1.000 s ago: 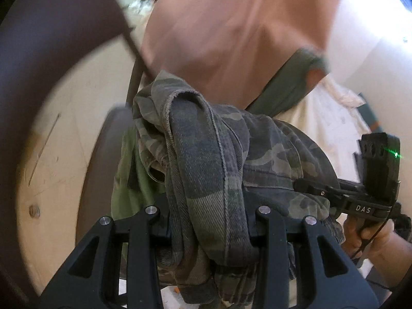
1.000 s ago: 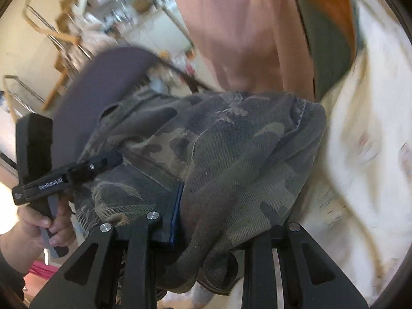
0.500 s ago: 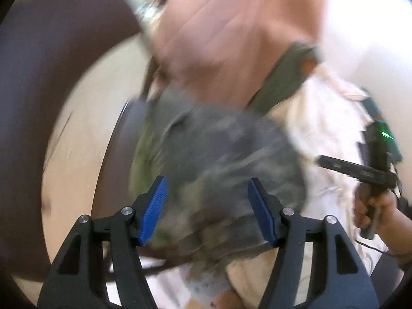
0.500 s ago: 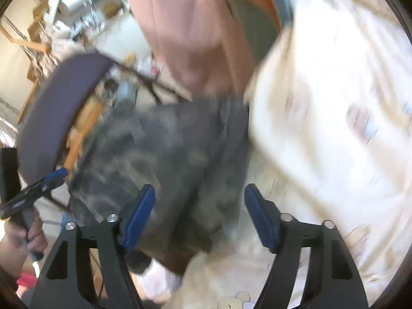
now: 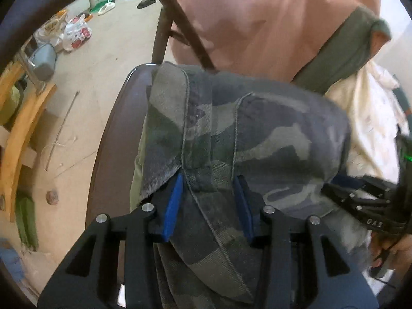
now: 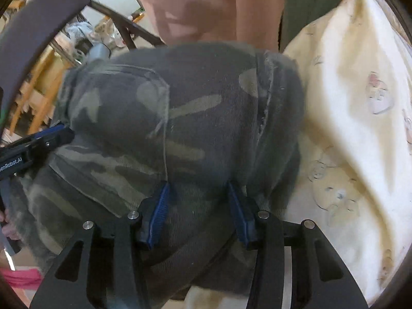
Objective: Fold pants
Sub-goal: 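Carry the folded bundle with both grippers onto the chair seat and release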
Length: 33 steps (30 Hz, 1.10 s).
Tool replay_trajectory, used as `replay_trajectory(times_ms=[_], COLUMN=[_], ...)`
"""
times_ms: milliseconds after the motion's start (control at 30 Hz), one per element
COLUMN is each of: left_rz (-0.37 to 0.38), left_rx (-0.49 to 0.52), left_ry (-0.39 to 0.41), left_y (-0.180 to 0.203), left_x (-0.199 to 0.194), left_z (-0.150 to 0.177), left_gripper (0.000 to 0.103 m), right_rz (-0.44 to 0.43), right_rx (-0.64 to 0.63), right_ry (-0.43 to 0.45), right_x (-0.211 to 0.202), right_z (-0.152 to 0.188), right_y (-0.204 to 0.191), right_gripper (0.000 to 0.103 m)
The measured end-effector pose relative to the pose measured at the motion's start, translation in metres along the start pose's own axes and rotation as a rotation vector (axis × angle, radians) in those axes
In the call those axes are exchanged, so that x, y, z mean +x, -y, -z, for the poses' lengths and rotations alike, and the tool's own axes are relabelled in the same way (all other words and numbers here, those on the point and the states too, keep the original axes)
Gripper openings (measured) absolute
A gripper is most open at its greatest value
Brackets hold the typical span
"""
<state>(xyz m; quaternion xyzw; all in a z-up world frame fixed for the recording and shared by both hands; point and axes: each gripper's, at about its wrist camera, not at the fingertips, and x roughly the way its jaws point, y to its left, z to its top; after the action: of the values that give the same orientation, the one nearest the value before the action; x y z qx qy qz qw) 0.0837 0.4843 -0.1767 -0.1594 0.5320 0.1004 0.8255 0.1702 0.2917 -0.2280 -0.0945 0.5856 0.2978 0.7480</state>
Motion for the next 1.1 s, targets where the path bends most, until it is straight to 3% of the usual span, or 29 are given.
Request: replay_trajectory(times_ms=[133,200,333,400,500,600,633,767,833,867,967,1100], left_rz=[-0.066,-0.092,0.027,0.035,-0.012,-0.036,-0.055,-0.041,-0.024,-0.019,-0.001,0.05], left_rx=[-0.005,0.025,0.059,0.118,0.154,0.153,0.168,0.118,0.112,0.116,0.133,0.175], left_ry=[0.022,0.016,0.068,0.038,-0.009,-0.065,-0.063,-0.051,-0.013,0.008,0.105,0.22], left_y=[0.011,0.025,0.041,0.055,0.057,0.049,0.051,0.058,0.066,0.073,0.105,0.166], left_x=[0.004,-0.014,-0.073,-0.081,-0.066,-0.04,-0.037,-0.064,-0.089,-0.104,-0.151,-0.201], left_z=[0.001,0.0,0.011,0.031,0.058,0.071,0.072,0.06,0.057,0.056,0.058,0.071], left_gripper=[0.038,0.038,0.047,0.049,0.051,0.055,0.056,0.055,0.061,0.065,0.077,0.078], right_rz=[0.041,0.002,-0.191,-0.223,-0.201,-0.158,-0.15,-0.172,-0.164,-0.159,-0.138,-0.05], right_rx=[0.015,0.026,0.039,-0.009,-0.095,-0.089,-0.093,-0.035,-0.014,-0.01,0.018,0.043], right_ry=[0.02,0.037,0.096,0.101,0.042,-0.059,-0.056,0.019,0.089,0.11,0.212,0.342], right_x=[0.003,-0.015,-0.073,-0.087,-0.077,-0.045,-0.04,-0.068,-0.102,-0.113,-0.172,-0.245], right_z=[0.001,0.008,0.023,0.038,0.065,0.074,0.075,0.083,0.092,0.097,0.124,0.156], right_y=[-0.009,-0.001,0.011,0.004,-0.013,-0.018,-0.02,-0.011,0.002,0.007,0.026,0.042], right_gripper=[0.047,0.048,0.048,0.048,0.05,0.052,0.052,0.053,0.054,0.056,0.078,0.088])
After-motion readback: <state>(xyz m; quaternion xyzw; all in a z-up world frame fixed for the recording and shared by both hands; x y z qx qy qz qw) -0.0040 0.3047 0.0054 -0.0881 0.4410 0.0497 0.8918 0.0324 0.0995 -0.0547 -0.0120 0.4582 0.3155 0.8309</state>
